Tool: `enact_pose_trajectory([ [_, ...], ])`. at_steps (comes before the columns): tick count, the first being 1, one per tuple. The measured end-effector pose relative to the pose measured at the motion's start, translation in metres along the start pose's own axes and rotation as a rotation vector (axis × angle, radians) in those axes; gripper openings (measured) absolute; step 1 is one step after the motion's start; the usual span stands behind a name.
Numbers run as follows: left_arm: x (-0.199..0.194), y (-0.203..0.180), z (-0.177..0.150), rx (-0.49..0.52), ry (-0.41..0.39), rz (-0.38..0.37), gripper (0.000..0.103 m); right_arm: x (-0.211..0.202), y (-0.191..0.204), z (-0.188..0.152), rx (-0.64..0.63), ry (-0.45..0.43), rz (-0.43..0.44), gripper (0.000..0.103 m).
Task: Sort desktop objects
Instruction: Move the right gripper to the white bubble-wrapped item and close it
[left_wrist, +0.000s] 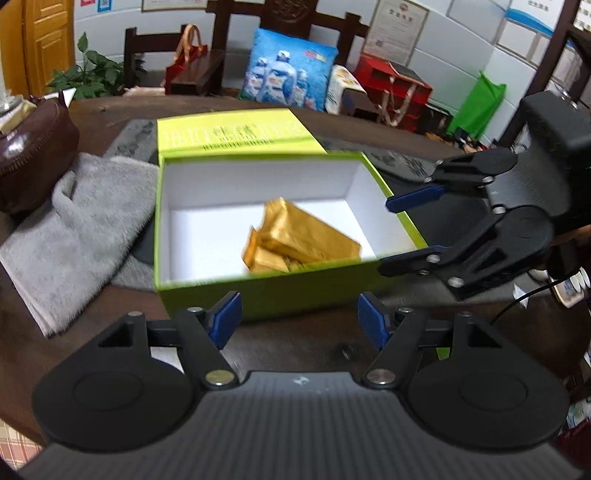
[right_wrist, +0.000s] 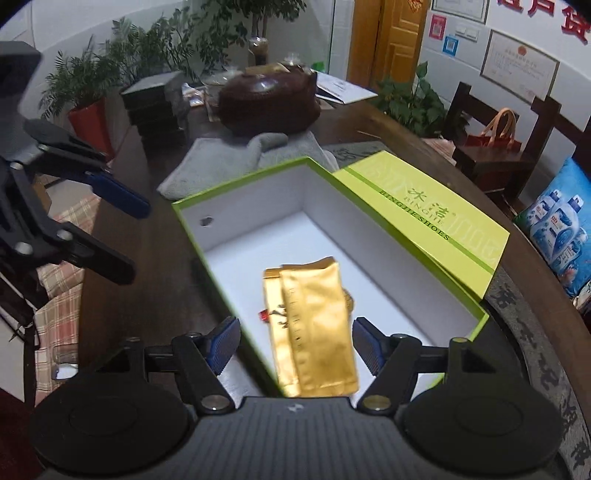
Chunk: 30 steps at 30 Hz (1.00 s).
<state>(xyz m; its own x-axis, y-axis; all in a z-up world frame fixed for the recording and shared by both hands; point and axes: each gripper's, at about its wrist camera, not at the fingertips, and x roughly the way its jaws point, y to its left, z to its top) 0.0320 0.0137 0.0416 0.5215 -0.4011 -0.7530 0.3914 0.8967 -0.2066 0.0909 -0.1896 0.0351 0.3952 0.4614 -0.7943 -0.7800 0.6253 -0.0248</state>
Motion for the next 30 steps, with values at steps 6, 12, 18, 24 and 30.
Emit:
enact_pose_trajectory([
  [6,0.007,-0.017,-0.033,0.033,0.073,-0.036,0.069,-0.013,0.047,-0.035,-0.030,0.043,0.059,0.077],
  [12,0.025,-0.036,-0.065,0.056,0.176,-0.097,0.069,-0.007,0.089,-0.076,-0.025,0.133,0.115,0.079],
  [18,0.049,-0.054,-0.091,0.065,0.271,-0.134,0.069,0.005,0.115,-0.108,0.001,0.202,0.114,0.084],
  [24,0.064,-0.065,-0.102,0.055,0.320,-0.177,0.069,0.009,0.127,-0.128,0.043,0.231,0.085,0.084],
  [30,0.074,-0.070,-0.101,0.048,0.344,-0.194,0.069,0.011,0.129,-0.137,0.083,0.223,0.066,0.083],
])
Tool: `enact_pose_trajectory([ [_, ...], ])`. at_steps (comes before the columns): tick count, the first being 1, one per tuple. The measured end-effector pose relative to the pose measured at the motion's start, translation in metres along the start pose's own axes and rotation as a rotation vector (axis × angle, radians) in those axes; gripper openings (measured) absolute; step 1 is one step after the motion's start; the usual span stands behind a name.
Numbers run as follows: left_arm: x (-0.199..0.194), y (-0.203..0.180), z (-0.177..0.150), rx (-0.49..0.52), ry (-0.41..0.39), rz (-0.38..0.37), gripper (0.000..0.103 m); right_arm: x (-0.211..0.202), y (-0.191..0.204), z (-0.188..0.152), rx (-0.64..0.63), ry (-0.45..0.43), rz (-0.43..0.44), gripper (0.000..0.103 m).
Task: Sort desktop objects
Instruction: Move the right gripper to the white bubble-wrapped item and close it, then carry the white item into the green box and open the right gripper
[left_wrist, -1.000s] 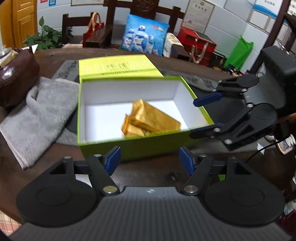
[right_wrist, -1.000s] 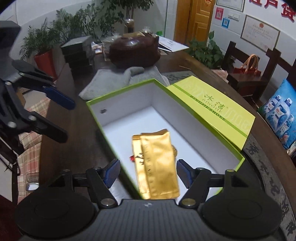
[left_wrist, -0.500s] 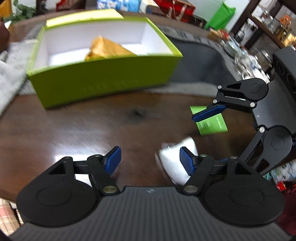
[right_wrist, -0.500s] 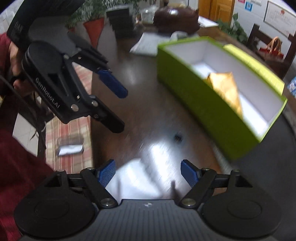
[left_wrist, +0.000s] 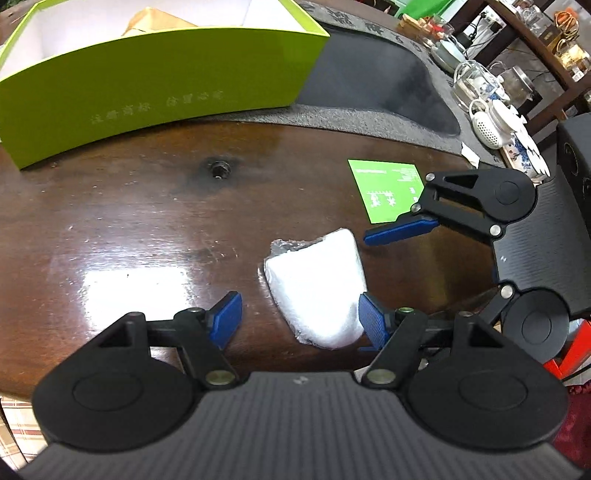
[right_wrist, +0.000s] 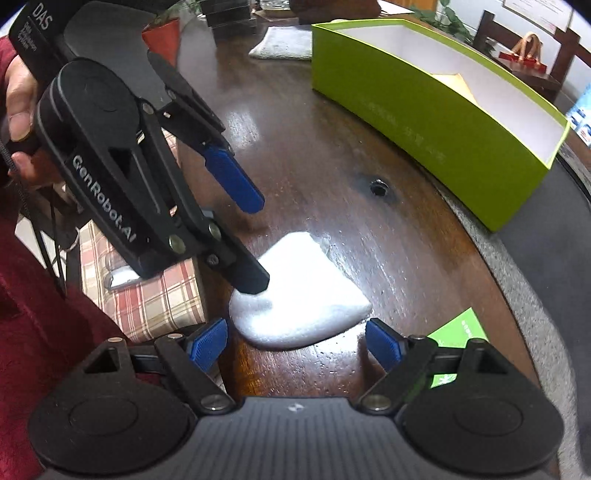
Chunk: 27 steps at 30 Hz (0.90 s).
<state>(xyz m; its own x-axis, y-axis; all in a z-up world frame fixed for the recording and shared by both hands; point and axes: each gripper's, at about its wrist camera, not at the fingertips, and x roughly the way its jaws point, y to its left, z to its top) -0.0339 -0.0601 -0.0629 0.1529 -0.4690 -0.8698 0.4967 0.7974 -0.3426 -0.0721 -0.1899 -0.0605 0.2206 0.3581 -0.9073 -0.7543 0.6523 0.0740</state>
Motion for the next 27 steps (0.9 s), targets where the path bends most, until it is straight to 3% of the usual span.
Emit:
enact_pose_trajectory([
  [8,0.013,-0.002,0.003,-0.009,0.029,-0.013,0.069,0.010,0.003,0.001,0.021,0.011,0.011,0.071],
  [18,0.015,0.000,0.011,-0.004,0.022,-0.013,0.067,0.015,-0.003,0.006,0.046,-0.007,0.007,0.067],
  [27,-0.022,0.003,0.029,0.012,-0.064,0.002,0.067,-0.002,-0.007,0.021,0.046,-0.053,-0.002,0.067],
])
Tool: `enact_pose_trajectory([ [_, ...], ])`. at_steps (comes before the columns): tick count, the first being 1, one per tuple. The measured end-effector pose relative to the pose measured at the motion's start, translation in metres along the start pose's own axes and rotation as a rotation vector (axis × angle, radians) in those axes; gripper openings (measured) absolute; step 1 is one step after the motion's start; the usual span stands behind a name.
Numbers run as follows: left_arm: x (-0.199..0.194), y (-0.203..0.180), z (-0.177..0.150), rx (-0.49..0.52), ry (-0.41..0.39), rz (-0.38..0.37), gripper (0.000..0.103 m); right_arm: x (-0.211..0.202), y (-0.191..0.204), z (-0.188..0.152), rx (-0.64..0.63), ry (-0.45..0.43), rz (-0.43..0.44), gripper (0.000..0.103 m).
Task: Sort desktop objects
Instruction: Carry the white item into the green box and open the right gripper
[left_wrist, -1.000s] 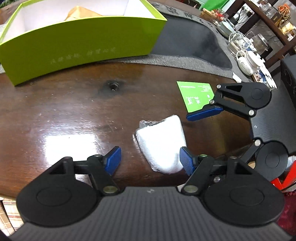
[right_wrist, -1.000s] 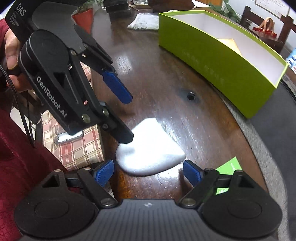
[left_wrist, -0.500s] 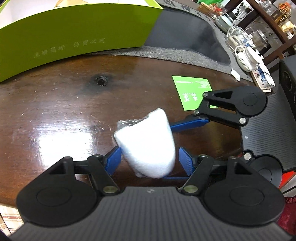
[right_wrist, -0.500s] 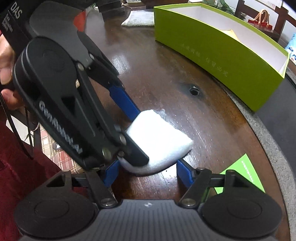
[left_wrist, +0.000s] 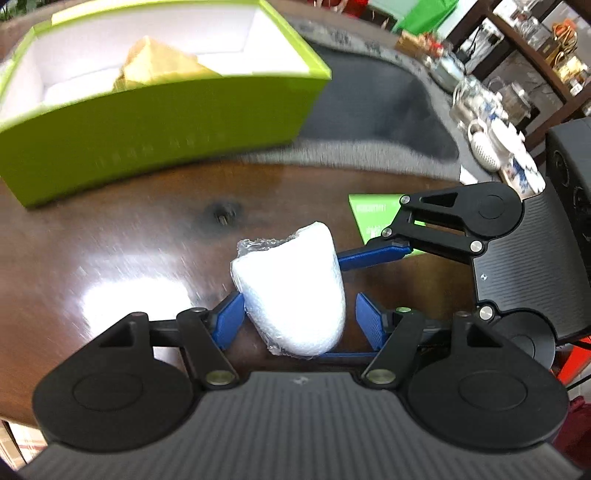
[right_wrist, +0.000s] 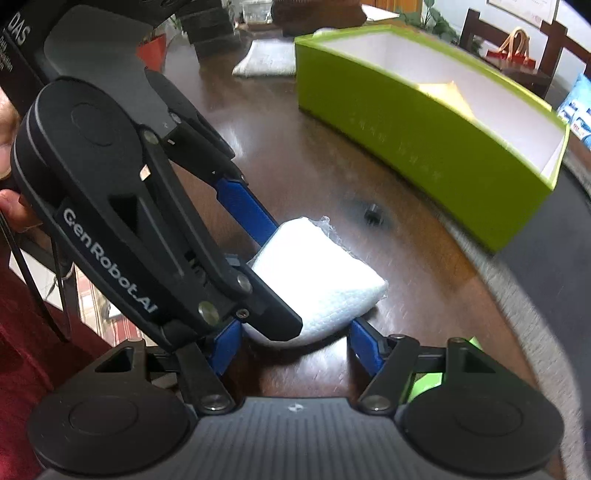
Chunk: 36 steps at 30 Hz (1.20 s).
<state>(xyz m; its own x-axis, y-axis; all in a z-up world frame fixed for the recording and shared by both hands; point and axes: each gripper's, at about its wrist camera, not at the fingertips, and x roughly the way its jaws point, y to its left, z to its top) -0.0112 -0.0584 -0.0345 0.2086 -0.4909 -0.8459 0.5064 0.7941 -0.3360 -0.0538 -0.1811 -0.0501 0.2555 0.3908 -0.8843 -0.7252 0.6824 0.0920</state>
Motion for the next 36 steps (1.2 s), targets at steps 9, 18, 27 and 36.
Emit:
enact_pose_trajectory([
  [9,-0.057,0.003,0.051,0.074,-0.162,0.085,0.067,-0.044,-0.015,0.058,-0.090,-0.122,-0.077,0.067],
  [18,-0.064,0.026,0.120,0.079,-0.227,0.155,0.067,-0.056,-0.052,0.121,-0.165,-0.221,-0.138,0.067],
  [27,-0.027,0.065,0.162,-0.008,-0.196,0.129,0.067,-0.026,-0.112,0.152,-0.134,-0.193,-0.099,0.067],
  [36,0.004,0.088,0.168,-0.067,-0.152,0.108,0.067,0.007,-0.142,0.153,-0.111,-0.132,-0.050,0.067],
])
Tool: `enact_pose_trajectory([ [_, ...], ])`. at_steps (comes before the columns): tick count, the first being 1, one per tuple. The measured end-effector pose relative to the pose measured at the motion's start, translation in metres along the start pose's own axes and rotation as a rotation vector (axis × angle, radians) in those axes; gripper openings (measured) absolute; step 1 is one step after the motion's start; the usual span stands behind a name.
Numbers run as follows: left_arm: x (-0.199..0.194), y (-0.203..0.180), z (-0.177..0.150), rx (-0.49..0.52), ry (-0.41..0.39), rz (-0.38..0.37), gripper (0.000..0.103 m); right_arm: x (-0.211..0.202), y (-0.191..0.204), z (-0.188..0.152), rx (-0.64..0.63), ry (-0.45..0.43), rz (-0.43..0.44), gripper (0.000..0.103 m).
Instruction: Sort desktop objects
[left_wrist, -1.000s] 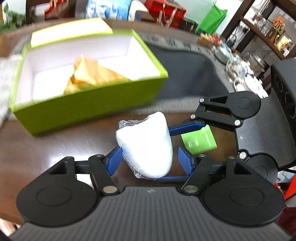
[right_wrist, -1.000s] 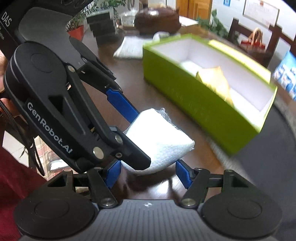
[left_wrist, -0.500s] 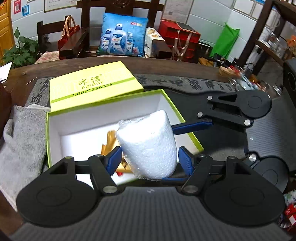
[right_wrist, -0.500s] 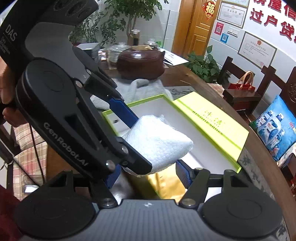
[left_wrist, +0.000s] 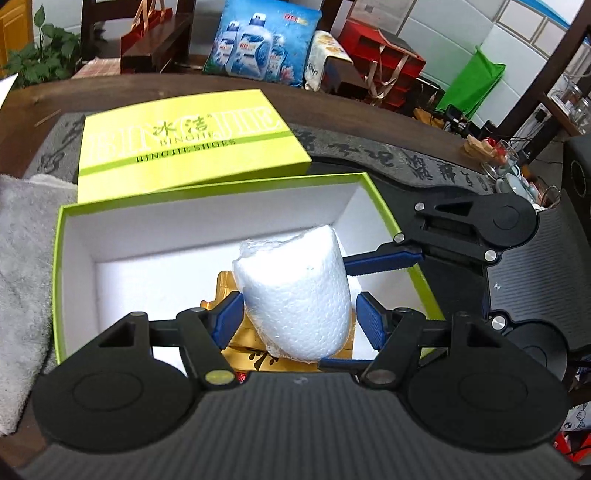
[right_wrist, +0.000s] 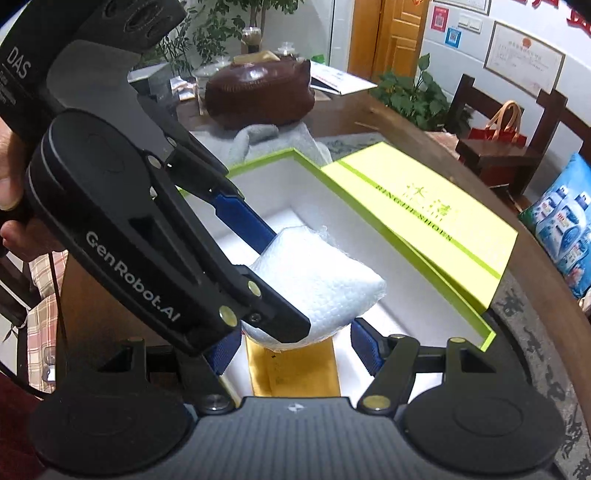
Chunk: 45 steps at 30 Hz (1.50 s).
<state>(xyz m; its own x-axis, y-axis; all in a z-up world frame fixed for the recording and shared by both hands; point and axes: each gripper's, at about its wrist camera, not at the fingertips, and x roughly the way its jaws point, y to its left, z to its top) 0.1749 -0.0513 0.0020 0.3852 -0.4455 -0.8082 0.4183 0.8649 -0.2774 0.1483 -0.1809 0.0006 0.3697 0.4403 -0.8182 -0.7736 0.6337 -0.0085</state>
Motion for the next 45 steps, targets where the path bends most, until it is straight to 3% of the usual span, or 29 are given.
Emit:
enact_pose_trajectory([
  [7,0.007,0.011,-0.003,-0.028,0.011,0.014,0.068,0.015,-0.008,-0.005,0.029,0.027,0.008,0.068],
  [14,-0.010,0.011,-0.008,-0.036,-0.051,0.060,0.084,0.011,-0.008,-0.009,0.066,0.018,-0.031,0.076],
  [25,-0.051,0.003,-0.028,-0.032,-0.161,0.124,0.100,-0.003,0.011,-0.012,0.181,-0.001,-0.120,0.086],
  [45,-0.103,-0.008,-0.081,-0.072,-0.188,0.301,0.102,-0.033,0.061,-0.018,0.393,-0.067,-0.242,0.097],
])
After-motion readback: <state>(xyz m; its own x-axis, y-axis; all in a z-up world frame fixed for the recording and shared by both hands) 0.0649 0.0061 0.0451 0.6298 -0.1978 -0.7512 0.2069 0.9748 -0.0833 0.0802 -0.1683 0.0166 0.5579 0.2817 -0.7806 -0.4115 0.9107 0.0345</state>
